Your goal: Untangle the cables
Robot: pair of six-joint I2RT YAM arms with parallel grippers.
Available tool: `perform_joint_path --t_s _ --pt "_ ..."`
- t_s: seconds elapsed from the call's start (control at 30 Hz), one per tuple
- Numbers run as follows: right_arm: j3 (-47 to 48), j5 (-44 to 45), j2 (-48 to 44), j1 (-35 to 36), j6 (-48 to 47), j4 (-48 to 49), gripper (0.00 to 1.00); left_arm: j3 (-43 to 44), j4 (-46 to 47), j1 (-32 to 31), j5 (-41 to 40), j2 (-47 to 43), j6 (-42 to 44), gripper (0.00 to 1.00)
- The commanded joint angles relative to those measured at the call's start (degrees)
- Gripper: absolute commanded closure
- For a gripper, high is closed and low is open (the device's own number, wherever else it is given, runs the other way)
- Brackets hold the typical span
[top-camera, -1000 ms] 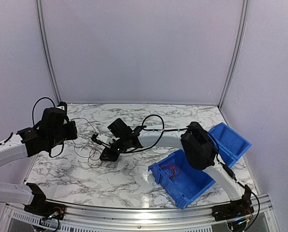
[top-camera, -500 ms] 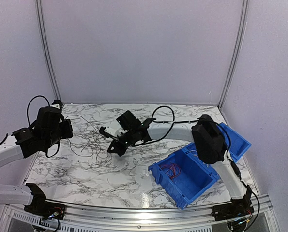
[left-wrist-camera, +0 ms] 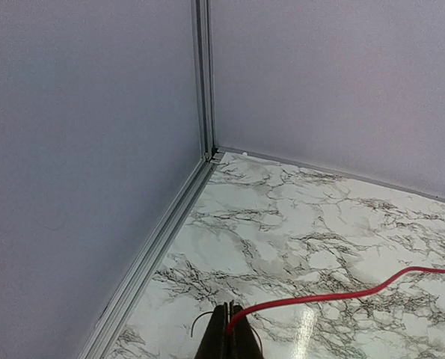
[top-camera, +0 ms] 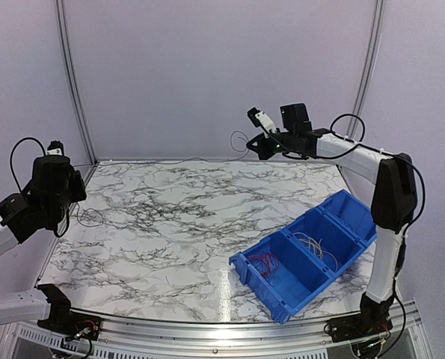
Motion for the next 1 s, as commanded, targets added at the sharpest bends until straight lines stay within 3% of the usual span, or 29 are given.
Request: perform_joint_path --t_s 0.0,0.17,0.23,0.37,0.5,0.67,0.97 --pt "-1.5 3.3 -2.0 -4.2 -0.2 0.8 1.0 2.3 -3.6 0.6 -3.3 -1.4 1.1 1.0" --pt "-2.8 3.2 -5.0 -8.4 0.1 0.9 1.0 3.4 -3.4 0.6 1.0 -1.2 0.9 1.0" --pt "-4.1 2.4 -7.0 -9.4 -0.4 0.6 1.0 4.4 -1.4 0.6 7.8 -0.3 1.8 1.0" --pt "-8.4 -3.9 -13.3 -10.0 -3.1 -1.5 1.0 7.7 5.5 0.5 29.4 3.7 2.3 1.0" --pt "-12.1 -10.3 -20.9 -10.0 -6.9 -7.8 1.0 13.0 11.7 -0.5 41.9 8.6 0.1 1.0" --pt "-15.5 -14.6 -29.8 -9.9 -15.5 -19.9 1.0 18.7 19.6 -4.9 49.8 16.1 -3.5 1.0" --pt "-29.2 -20.7 -49.6 -9.6 -30.5 -32.9 1.0 29.3 30.4 -18.0 52.1 30.5 -6.5 1.0"
